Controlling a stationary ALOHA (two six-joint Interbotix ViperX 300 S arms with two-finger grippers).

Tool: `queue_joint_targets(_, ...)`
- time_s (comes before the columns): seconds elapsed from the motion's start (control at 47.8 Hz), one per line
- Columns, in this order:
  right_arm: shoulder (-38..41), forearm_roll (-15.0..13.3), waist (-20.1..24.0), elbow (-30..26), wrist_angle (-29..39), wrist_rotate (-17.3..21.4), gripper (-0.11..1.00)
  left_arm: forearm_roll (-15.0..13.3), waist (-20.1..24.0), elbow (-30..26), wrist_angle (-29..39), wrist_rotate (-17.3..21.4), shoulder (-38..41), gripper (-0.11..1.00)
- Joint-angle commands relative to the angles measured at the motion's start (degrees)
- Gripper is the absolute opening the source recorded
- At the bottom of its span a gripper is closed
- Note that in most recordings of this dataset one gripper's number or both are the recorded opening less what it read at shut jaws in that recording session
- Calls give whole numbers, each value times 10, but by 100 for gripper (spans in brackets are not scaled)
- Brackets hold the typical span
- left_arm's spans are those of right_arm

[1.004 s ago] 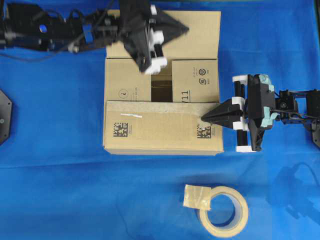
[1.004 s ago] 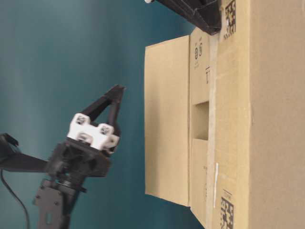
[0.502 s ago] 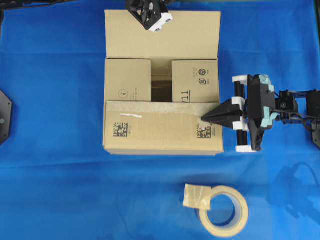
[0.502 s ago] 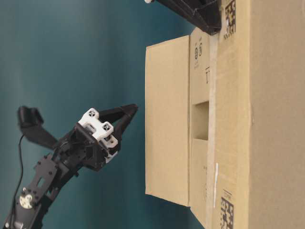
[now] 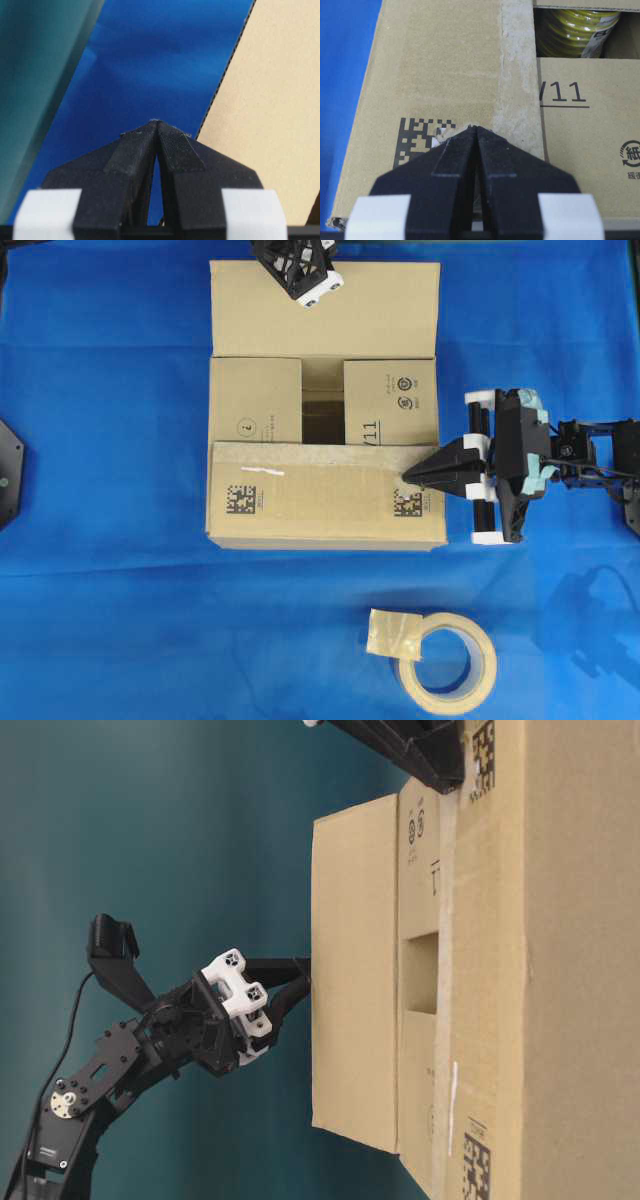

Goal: Close the cardboard box.

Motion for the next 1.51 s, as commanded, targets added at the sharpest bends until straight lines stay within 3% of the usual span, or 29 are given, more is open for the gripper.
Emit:
queue_joint_targets(0.0, -3, 0, 2, -4, -3, -1, 1, -1, -4, -14, 7, 1, -10, 2)
queue_joint_targets(0.439, -3, -1, 2, -5, -9, -4, 1, -2, -41, -47, 82, 0, -21, 2)
queue_joint_targets(0.816, -3, -1, 1, -3, -9, -4, 1, -2, -90, -15, 94, -9, -39, 2)
queue_joint_targets(0.983, -3, -1, 1, -3, -9, -5, 1, -3, -113, 12, 79, -14, -51, 2)
queue_joint_targets(1.485, -11, -1, -2, 3, -14, -5, 1, -3, -165, 124, -27, -77, -103, 2)
